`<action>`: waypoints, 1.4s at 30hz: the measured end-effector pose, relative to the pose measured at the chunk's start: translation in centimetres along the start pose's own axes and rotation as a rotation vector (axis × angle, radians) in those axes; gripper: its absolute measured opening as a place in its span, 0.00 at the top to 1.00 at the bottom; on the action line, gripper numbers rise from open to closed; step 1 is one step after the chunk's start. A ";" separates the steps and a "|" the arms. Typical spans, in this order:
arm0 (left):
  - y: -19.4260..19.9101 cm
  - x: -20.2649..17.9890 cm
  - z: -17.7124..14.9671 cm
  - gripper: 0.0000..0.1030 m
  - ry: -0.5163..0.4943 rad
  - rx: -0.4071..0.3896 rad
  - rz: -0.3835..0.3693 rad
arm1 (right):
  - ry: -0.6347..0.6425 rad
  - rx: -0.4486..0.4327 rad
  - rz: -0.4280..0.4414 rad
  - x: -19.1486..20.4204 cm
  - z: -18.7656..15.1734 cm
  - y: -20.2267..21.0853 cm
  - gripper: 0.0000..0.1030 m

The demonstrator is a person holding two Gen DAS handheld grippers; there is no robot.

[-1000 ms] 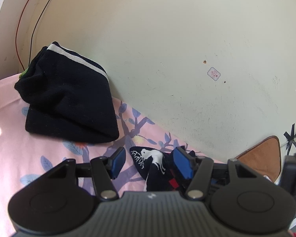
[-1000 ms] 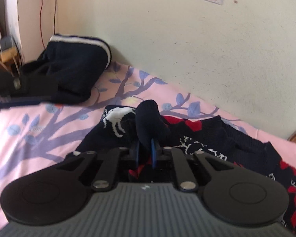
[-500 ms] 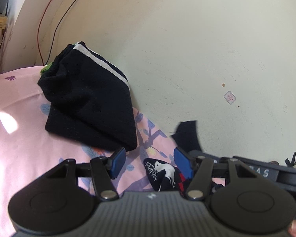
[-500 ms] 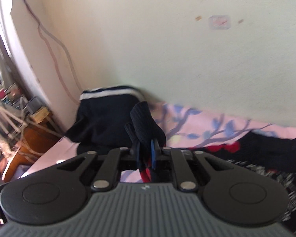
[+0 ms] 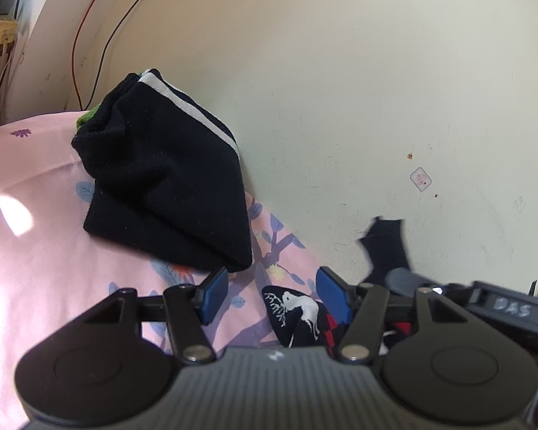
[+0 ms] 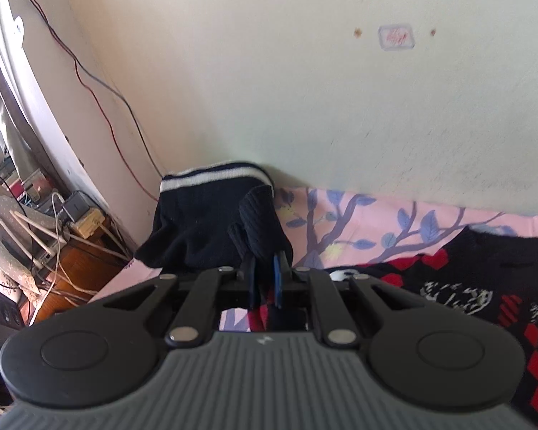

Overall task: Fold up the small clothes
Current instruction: 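Grasp the sweater edge with the right gripper and fold it over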

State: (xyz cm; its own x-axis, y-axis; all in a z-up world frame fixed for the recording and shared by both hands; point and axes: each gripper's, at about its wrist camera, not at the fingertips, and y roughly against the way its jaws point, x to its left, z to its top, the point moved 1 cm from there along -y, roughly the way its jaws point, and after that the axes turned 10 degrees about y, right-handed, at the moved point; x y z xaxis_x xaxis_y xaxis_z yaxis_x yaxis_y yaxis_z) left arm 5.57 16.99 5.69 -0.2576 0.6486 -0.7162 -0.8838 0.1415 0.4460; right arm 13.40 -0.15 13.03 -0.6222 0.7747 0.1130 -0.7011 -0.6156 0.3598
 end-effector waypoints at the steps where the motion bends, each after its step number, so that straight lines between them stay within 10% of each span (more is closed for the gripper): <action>1: -0.1 0.0 0.0 0.46 -0.003 0.003 0.002 | -0.003 -0.017 -0.009 -0.6 0.1 0.8 0.87; 15: -1.1 -2.7 -2.9 0.46 -0.172 0.070 -0.038 | -0.128 -0.031 -0.301 -12.7 -7.5 10.4 0.82; 18: -1.3 -3.7 -4.1 0.46 -0.240 0.090 -0.047 | -0.085 0.003 -0.507 -14.1 -10.0 11.0 0.48; 21: -1.7 -4.4 -4.8 0.46 -0.284 0.101 -0.045 | -0.046 -0.051 -0.624 -14.2 -10.8 12.6 0.42; 31: -2.0 -4.4 -4.9 0.46 -0.297 0.117 -0.032 | 0.127 0.041 -0.251 -6.3 -9.4 5.7 0.34; 33: -2.2 -4.3 -4.9 0.46 -0.289 0.125 -0.028 | 0.171 0.116 -0.264 -5.7 -10.6 3.2 0.37; 36: -2.3 -4.3 -4.8 0.46 -0.278 0.131 -0.032 | 0.173 0.084 -0.327 -6.2 -10.9 3.5 0.81; 42: -2.4 -4.7 -5.3 0.46 -0.283 0.144 -0.062 | -0.024 -0.198 -0.378 -6.5 -7.1 6.3 0.84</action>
State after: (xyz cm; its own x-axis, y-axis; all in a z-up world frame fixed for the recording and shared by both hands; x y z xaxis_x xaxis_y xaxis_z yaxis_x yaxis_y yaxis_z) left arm 6.84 9.64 5.17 -0.0687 0.8149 -0.5756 -0.8247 0.2782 0.4924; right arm 10.60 -10.09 7.95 -0.3017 0.9529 0.0300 -0.9332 -0.3016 0.1953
